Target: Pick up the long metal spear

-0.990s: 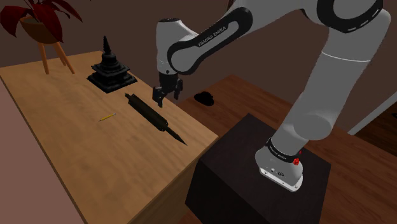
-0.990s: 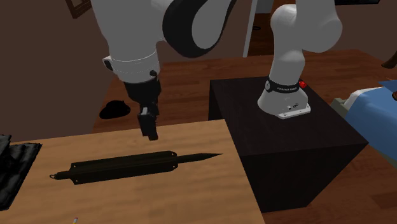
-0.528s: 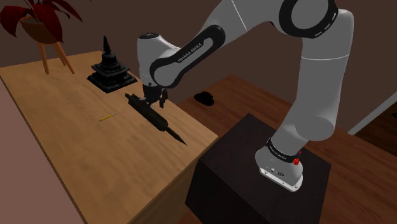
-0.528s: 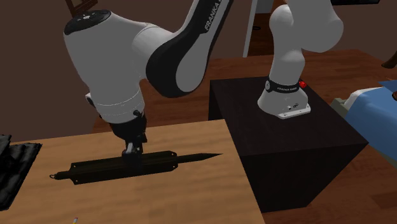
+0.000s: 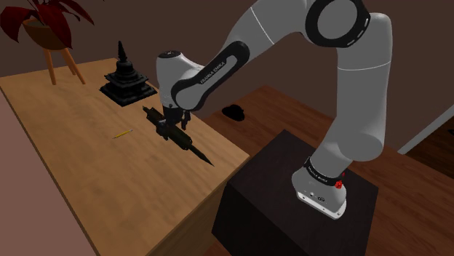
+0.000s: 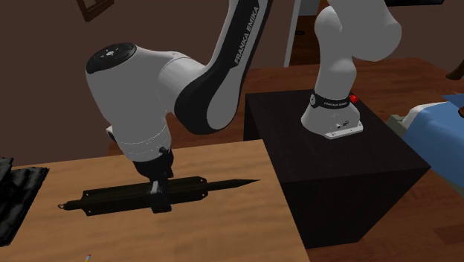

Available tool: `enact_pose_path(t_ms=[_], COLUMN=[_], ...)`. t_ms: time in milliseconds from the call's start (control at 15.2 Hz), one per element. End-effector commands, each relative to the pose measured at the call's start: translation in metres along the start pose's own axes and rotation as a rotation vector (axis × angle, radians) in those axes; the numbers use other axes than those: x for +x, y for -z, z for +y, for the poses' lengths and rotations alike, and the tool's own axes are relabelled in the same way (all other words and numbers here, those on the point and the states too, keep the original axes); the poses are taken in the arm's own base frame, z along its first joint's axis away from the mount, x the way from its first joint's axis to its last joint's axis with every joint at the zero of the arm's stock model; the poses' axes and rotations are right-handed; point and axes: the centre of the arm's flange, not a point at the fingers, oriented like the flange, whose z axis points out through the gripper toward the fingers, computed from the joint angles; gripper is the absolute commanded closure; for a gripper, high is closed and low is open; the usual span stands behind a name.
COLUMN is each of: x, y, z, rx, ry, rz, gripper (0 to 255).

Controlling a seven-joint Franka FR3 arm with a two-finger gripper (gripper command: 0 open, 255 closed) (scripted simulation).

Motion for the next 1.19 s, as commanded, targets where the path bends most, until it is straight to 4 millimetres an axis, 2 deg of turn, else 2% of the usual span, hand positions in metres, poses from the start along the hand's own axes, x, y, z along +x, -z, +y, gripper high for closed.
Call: enact_pose_path(t_ms=[0, 594, 1122], x=[0.000, 0.000, -0.001], y=[-0.002, -0.003, 0.039], z=[0.000, 0.000, 0.001], rx=[0.000, 0.000, 0.000], ry=[0.000, 0.000, 0.000], rz=[0.000, 0.000, 0.000], gripper=[255, 255, 255])
